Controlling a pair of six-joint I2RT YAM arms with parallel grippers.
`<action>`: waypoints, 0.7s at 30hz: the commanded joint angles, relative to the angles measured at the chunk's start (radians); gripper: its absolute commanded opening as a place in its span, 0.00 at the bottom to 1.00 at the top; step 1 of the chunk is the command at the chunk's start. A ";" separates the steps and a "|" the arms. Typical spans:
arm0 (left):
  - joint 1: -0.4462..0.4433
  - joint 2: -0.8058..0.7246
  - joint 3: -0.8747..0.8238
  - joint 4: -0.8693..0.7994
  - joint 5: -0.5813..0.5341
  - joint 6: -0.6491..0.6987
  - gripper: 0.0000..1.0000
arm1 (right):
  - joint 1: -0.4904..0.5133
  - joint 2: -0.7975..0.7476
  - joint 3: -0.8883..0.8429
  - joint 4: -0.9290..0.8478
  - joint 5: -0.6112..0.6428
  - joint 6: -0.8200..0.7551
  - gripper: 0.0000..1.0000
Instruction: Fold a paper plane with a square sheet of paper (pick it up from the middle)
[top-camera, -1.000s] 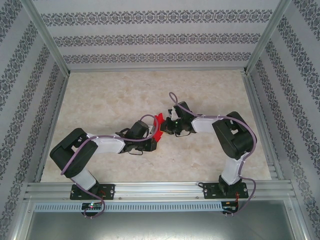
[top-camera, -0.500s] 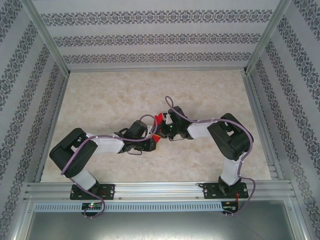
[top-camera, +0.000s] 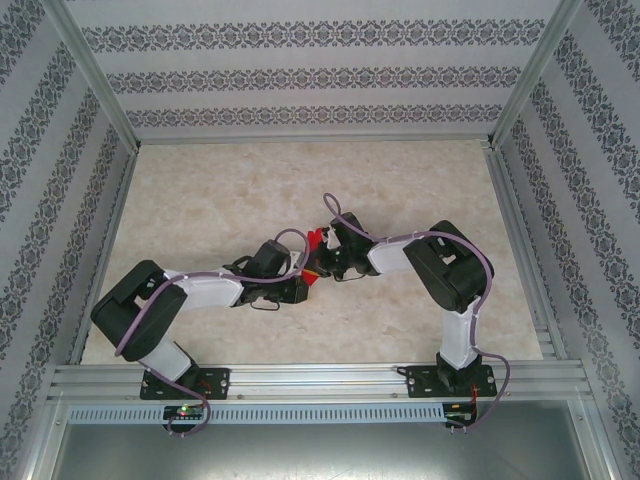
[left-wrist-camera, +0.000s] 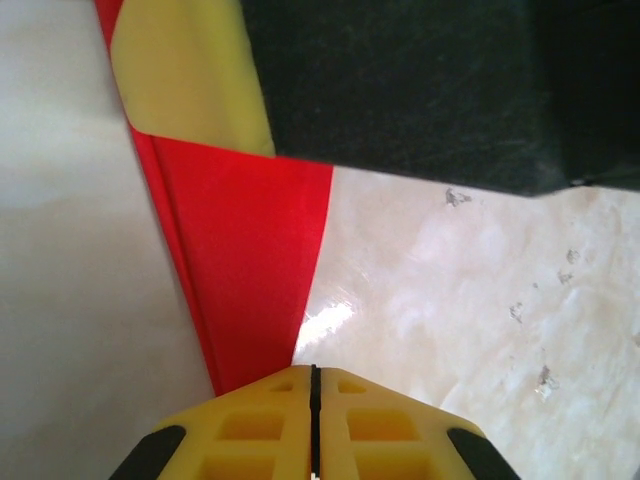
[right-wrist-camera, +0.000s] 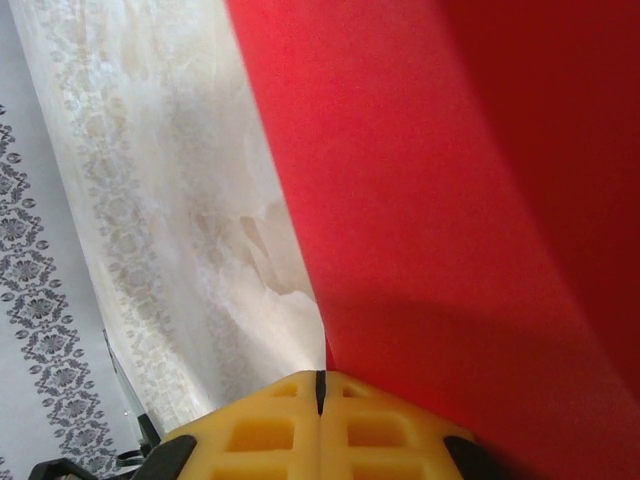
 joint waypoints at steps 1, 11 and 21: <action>0.010 -0.058 0.037 -0.081 0.037 -0.018 0.11 | 0.003 0.063 -0.013 -0.111 0.108 -0.059 0.00; 0.034 -0.008 0.090 -0.055 0.005 -0.008 0.11 | 0.001 0.070 -0.019 -0.083 0.088 -0.054 0.00; 0.039 0.070 0.017 0.016 0.025 -0.008 0.11 | -0.007 0.052 -0.034 -0.086 0.092 -0.058 0.00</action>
